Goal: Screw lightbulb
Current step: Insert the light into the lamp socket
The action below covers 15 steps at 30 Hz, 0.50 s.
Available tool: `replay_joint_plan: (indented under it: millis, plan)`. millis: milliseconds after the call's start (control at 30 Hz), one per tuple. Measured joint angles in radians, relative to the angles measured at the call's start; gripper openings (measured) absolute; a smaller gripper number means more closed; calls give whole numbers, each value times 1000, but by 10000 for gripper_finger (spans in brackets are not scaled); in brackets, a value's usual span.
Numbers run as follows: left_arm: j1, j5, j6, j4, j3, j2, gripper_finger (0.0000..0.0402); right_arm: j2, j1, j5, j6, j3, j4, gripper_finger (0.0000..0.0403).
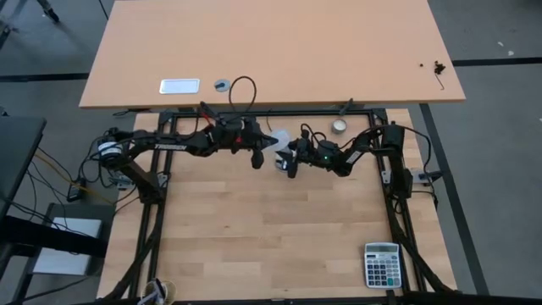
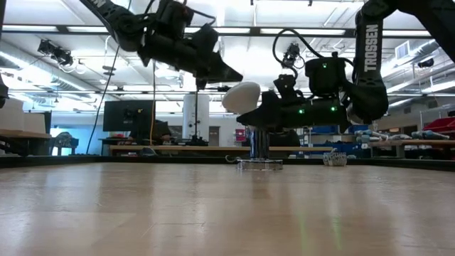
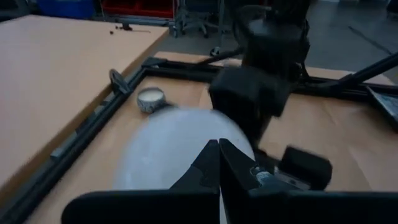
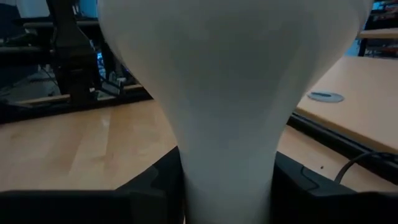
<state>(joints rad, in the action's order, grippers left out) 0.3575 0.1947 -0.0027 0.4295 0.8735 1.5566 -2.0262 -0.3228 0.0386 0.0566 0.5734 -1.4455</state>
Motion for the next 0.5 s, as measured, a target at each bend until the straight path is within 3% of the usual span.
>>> replay_joint_plan:
  millis: [200, 500]
  plan:
    - [-25, -14, -104, 192, -142, -2, 0, -1, -8, -2, -5, -1, 8, 160]
    - [-67, 7, -187, 230, -229, 52, 0, 3, -10, 7, 23, 5, -30, 158]
